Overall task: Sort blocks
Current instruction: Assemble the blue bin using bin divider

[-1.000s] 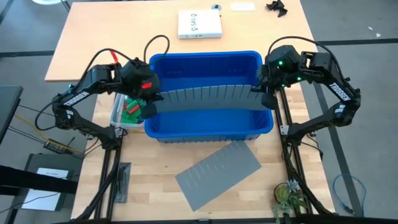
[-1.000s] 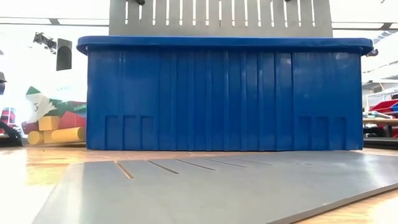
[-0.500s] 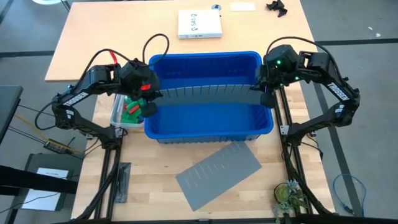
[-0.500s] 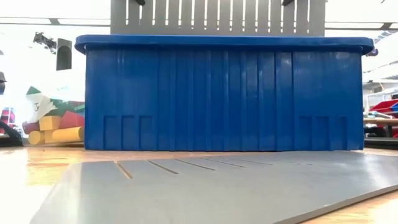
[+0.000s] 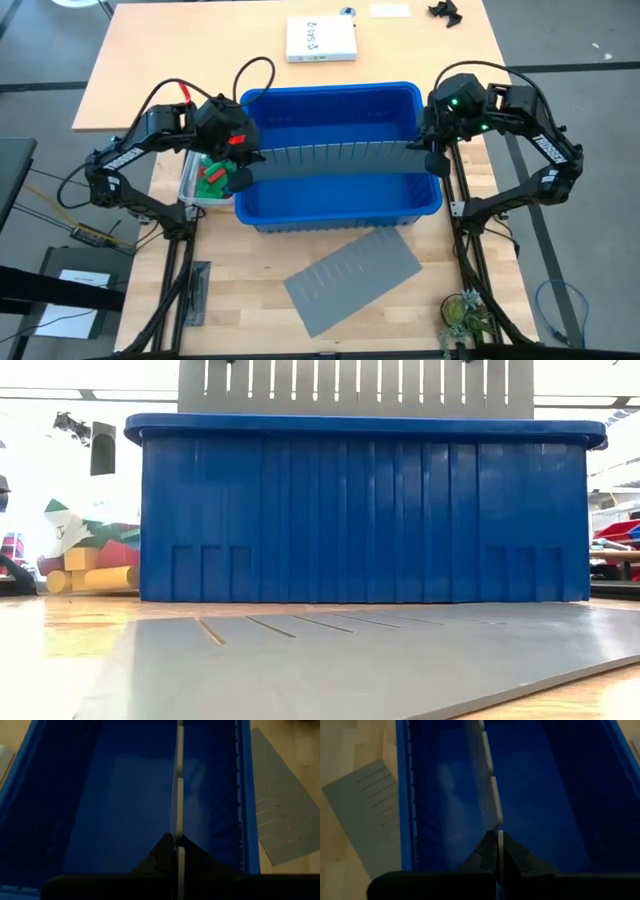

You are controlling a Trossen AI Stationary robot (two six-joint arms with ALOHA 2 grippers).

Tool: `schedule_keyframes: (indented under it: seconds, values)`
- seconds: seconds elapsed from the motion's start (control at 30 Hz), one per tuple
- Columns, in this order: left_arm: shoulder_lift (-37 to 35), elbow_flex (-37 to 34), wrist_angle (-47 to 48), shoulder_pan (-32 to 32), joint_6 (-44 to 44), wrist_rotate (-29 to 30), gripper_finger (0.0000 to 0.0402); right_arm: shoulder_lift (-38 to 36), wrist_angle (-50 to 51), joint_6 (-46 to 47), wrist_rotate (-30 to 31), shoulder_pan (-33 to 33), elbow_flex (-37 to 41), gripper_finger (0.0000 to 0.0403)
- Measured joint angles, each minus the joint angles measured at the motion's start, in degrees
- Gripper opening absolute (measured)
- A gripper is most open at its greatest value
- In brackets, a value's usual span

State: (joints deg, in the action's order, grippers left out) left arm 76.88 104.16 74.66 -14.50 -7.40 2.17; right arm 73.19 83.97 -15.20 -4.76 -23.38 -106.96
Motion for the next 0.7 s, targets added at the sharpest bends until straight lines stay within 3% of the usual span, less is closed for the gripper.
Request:
schedule_keyframes:
  seconds: [0.7]
  values:
    - [-0.17, -2.08, -1.69, 0.01, -0.52, 1.37, 0.0021, -0.02, 0.74, 0.13, 0.2, -0.04, 0.0, 0.0]
